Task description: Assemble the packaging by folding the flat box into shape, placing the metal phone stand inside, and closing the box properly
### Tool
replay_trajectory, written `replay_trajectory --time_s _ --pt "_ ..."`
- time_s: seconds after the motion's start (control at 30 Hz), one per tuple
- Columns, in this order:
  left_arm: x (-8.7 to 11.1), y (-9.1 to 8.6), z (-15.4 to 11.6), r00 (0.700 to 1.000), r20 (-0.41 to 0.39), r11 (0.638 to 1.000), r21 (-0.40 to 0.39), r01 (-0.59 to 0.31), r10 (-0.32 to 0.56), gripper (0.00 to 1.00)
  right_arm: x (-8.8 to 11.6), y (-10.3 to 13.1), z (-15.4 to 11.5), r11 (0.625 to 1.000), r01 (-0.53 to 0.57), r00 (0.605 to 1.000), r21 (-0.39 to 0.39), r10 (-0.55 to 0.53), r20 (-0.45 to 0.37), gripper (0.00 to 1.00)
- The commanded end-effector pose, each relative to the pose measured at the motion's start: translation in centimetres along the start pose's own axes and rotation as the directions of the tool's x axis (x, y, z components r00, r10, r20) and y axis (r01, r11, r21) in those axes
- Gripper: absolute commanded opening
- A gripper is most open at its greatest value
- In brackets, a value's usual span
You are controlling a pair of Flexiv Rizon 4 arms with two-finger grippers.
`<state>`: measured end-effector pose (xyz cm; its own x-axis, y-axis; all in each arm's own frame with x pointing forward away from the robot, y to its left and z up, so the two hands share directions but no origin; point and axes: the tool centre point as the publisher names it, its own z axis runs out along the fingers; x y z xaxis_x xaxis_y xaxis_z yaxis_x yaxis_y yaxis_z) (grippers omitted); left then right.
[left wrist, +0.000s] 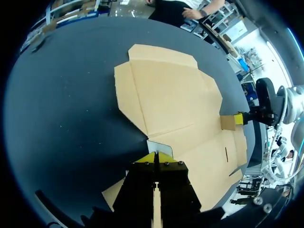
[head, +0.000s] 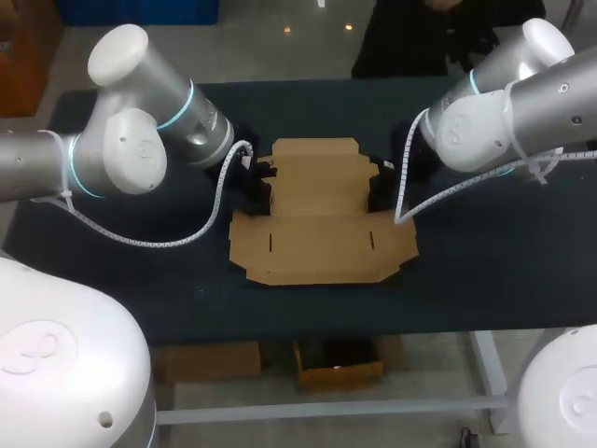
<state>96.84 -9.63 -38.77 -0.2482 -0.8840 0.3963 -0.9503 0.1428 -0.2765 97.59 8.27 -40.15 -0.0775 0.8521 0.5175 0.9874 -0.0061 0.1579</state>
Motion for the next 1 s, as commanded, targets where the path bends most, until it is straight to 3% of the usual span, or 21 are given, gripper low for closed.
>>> replay_trajectory --time_s 0.03,1.0 --pt "0.2 0.1 0.1 1.0 0.007 1.0 0.0 0.0 0.0 0.0 0.2 0.3 0.4 1.0 0.003 1.0 0.005 -0.003 0.005 0.0" --pt "0.9 0.1 1.1 1.0 0.008 1.0 -0.017 -0.015 0.015 0.0 0.8 0.5 1.8 0.999 0.019 1.0 0.047 -0.019 0.015 0.0"
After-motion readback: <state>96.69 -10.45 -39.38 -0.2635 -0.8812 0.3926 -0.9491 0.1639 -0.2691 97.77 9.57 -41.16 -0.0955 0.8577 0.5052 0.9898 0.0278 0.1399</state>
